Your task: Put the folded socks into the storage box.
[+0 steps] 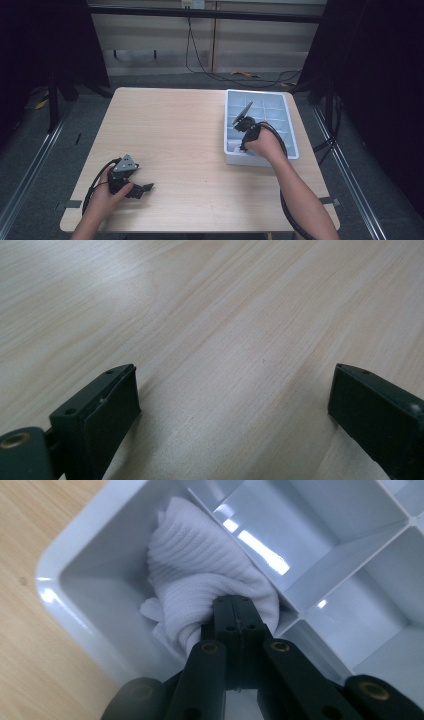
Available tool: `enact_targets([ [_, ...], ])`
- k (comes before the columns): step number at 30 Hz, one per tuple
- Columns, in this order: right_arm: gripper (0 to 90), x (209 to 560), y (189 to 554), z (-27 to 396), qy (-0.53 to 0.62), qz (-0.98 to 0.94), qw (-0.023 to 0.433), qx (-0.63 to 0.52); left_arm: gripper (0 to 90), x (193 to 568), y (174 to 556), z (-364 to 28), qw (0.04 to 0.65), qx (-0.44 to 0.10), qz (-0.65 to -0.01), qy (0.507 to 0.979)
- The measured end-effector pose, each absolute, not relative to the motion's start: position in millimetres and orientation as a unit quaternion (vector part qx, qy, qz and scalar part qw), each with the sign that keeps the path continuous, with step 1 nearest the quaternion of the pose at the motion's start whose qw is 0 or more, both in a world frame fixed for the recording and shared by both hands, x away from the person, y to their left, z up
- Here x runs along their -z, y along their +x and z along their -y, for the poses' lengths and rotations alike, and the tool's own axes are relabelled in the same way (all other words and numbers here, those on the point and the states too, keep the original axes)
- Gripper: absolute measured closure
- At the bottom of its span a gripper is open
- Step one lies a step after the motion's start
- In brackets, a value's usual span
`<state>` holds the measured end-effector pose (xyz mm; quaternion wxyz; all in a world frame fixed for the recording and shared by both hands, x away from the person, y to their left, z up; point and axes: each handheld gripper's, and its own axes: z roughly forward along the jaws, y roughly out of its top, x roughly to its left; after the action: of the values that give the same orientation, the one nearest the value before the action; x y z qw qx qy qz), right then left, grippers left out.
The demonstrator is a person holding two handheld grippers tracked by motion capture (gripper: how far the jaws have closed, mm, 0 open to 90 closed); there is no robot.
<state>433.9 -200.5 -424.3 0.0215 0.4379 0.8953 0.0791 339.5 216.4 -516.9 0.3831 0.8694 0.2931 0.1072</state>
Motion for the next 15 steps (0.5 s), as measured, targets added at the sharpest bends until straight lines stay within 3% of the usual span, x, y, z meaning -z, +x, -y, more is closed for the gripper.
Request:
enact_targets([
  [11, 90.0, 424, 434, 207, 0.446, -0.889, 0.017, -0.100, 5.7, 517, 340, -216, 0.383, -0.107, -0.293, 0.870],
  [15, 85.3, 414, 432, 207, 0.441, -0.891, 0.024, -0.106, 5.6, 517, 339, -216, 0.385, -0.107, -0.296, 0.868],
])
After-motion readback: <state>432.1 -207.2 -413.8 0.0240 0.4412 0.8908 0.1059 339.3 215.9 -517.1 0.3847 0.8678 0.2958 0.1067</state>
